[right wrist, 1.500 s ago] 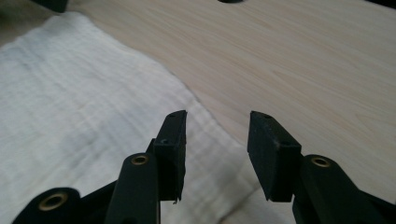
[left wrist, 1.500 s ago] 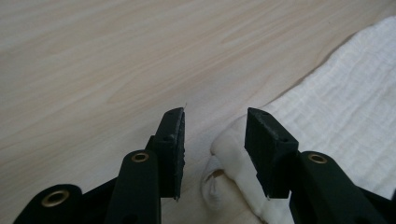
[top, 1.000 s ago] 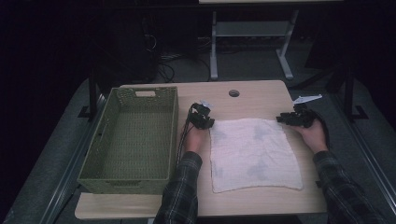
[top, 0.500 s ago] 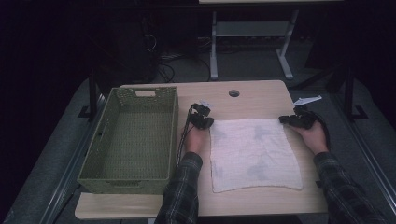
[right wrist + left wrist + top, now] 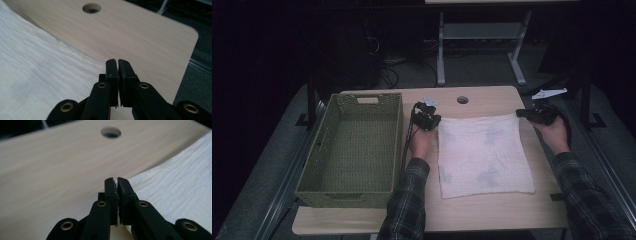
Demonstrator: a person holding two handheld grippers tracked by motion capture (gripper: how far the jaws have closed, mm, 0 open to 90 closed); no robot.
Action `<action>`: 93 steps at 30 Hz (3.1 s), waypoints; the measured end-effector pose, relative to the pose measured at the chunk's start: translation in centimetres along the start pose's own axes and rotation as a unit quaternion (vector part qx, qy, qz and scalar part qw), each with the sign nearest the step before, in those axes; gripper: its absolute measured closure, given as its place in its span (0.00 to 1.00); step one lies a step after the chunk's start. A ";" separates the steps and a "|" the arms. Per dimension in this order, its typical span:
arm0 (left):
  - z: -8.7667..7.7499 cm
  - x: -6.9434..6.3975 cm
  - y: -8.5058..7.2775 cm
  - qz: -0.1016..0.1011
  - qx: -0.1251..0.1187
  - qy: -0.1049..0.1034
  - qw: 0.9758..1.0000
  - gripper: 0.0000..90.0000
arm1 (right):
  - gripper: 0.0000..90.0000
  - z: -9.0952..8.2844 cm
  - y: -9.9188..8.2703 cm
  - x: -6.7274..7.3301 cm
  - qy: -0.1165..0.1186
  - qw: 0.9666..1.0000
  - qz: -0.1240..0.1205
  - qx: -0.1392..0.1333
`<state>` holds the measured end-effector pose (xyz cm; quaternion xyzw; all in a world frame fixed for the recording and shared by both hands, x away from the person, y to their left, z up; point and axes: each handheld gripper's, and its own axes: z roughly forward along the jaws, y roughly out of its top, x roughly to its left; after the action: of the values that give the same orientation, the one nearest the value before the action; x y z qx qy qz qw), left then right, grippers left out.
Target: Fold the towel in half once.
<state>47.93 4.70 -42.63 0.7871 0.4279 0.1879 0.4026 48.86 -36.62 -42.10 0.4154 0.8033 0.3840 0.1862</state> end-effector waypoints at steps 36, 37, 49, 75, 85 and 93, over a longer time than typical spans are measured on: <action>-7.8 -4.7 -3.3 0.012 0.002 -0.041 0.999 0.96 | 0.97 -6.0 -5.4 4.8 0.036 0.999 -0.005 -0.038; -8.1 -4.9 -3.6 0.015 -0.001 -0.042 0.999 0.96 | 0.96 -6.2 -5.6 4.9 0.039 0.998 -0.004 -0.039; -9.9 -6.3 -5.1 0.031 -0.003 -0.041 0.999 0.96 | 0.96 -8.0 -7.5 6.3 0.046 0.998 -0.002 -0.046; -12.3 -9.3 -9.5 0.052 0.037 -0.069 0.996 0.96 | 0.96 -10.9 -11.7 9.3 0.074 0.997 -0.004 -0.017; -12.5 -9.9 -10.6 0.060 0.058 -0.079 0.993 0.96 | 0.96 -11.1 -13.3 10.3 0.084 0.996 -0.010 0.002; -12.3 -10.5 -11.8 0.061 0.082 -0.095 0.990 0.96 | 0.96 -11.0 -14.6 11.1 0.091 0.995 -0.011 0.032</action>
<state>28.02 5.54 -44.08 0.8563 0.3529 0.1009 0.3634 27.88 -37.94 -46.12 0.3759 0.8333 0.3921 0.1031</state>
